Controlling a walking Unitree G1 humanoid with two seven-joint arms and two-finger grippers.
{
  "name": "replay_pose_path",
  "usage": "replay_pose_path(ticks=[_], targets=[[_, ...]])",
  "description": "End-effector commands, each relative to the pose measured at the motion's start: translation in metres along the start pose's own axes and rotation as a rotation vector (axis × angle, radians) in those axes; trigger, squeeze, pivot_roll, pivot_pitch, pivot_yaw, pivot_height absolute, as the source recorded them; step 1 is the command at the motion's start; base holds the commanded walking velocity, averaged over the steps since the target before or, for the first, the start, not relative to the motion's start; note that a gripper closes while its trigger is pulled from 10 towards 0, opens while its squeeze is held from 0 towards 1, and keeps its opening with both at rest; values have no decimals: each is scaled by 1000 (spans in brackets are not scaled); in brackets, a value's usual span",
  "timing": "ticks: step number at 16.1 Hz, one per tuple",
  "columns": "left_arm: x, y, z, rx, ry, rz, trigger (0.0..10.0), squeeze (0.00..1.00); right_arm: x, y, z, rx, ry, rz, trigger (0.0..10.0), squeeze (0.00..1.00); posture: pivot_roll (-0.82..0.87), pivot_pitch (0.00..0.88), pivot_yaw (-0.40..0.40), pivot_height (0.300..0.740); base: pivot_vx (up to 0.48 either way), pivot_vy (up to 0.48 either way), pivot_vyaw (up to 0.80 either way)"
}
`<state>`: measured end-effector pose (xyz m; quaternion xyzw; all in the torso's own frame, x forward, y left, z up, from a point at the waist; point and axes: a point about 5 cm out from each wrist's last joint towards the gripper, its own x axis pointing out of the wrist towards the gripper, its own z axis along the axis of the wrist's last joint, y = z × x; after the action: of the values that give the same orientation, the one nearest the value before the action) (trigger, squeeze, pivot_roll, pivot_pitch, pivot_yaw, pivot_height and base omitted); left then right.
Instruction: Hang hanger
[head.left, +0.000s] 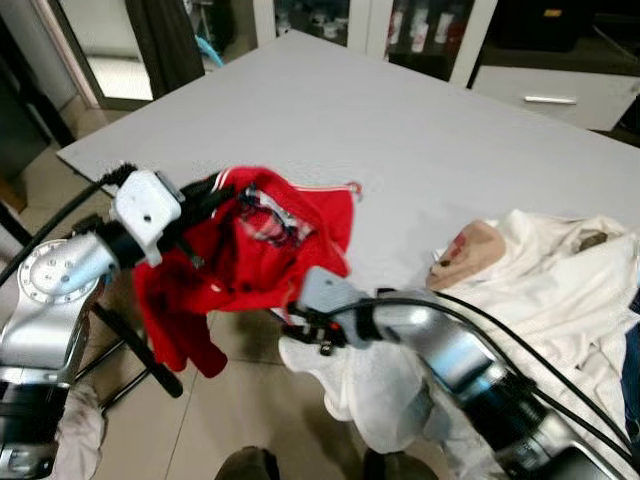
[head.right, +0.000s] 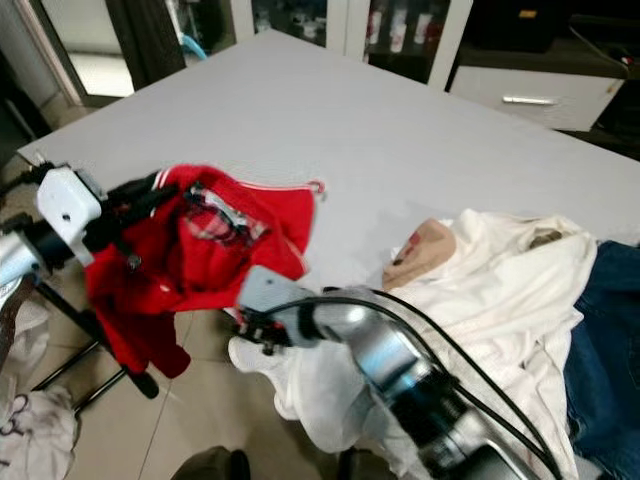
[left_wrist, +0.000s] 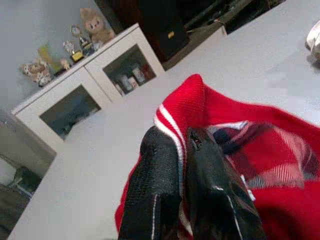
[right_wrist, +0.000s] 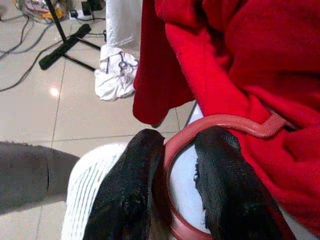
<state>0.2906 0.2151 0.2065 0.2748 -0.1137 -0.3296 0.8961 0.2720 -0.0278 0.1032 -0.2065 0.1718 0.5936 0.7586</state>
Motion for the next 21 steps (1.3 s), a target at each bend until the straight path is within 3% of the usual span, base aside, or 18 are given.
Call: replay_pose_path(ticks=[1,7,10,17,19,20,21], targets=[[1,3,-1,16,8,3,10000,0,8,3,-2,-2,30,37,10000,0,77,87,17,740,0,0,0],[-2,6,-3,30,15,11,10000,0,12,-4,6,27,-28,27,10000,0,85,84,8,740,0,0,0],[-2,5,-3,30,14,4,10000,0,15,1,-1,36,-11,54,10000,0,83,88,9,740,0,0,0],[-2,5,-3,33,13,-9,10000,0,24,12,8,49,-64,100,10000,0,88,92,20,740,0,0,0],[-2,6,-1,37,10,-12,10000,0,21,7,10,40,-83,63,10000,0,89,91,23,740,0,0,0],[-2,6,0,39,6,-17,10000,0,5,-3,13,11,-146,-26,10000,0,88,92,23,740,0,0,0],[-2,5,0,39,6,-17,10000,0,3,-4,14,9,-154,-34,10000,0,88,92,23,740,0,0,0]])
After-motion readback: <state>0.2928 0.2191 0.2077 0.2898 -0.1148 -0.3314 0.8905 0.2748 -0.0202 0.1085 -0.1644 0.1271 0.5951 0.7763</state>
